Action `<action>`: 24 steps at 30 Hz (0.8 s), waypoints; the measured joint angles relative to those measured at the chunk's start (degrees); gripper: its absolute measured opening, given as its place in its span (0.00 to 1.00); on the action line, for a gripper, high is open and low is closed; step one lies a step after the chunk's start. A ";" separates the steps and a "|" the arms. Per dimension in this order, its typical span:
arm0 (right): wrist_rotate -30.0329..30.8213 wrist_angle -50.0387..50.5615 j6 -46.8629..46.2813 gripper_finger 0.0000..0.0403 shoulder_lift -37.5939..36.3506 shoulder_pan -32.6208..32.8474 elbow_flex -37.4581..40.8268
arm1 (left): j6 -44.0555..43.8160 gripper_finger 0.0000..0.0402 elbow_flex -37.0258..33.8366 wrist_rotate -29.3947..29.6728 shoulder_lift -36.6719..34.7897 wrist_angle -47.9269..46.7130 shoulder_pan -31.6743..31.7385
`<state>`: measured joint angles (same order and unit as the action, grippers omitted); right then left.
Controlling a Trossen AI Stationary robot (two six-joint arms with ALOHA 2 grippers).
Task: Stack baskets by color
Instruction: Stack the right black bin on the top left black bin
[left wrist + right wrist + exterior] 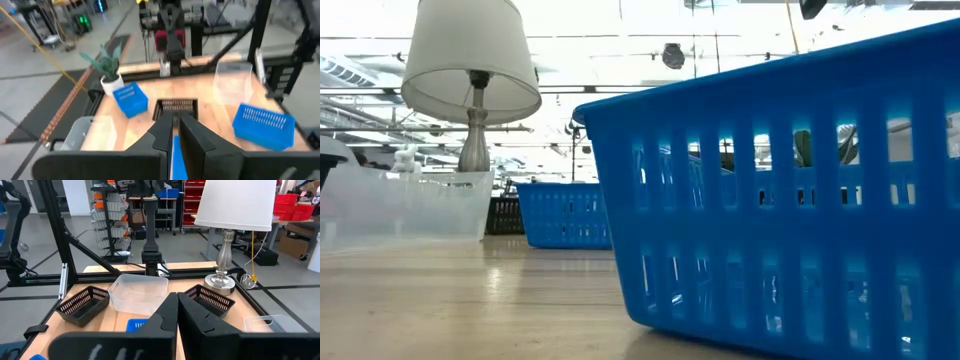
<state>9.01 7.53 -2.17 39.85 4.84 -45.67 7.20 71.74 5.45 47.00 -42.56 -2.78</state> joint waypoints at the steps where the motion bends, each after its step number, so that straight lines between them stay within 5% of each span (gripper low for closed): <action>1: -0.01 0.04 0.00 0.00 0.18 0.00 0.00 | 0.05 0.08 1.41 0.49 1.43 -0.51 -0.25; 9: 0.00 0.43 0.04 0.00 2.51 0.00 0.00 | -0.04 0.08 0.35 2.40 7.80 -0.01 -2.53; 14: 0.12 0.09 -1.30 0.00 4.79 0.00 0.00 | 0.29 0.08 -7.31 7.94 8.11 10.59 -5.16; 24: 1.80 -2.03 -2.53 0.00 11.86 -0.33 -0.02 | 4.38 0.08 -15.66 8.07 8.11 23.88 -6.26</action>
<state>10.80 5.50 -4.71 51.71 4.51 -45.69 11.57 56.07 13.52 55.11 -18.68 -9.04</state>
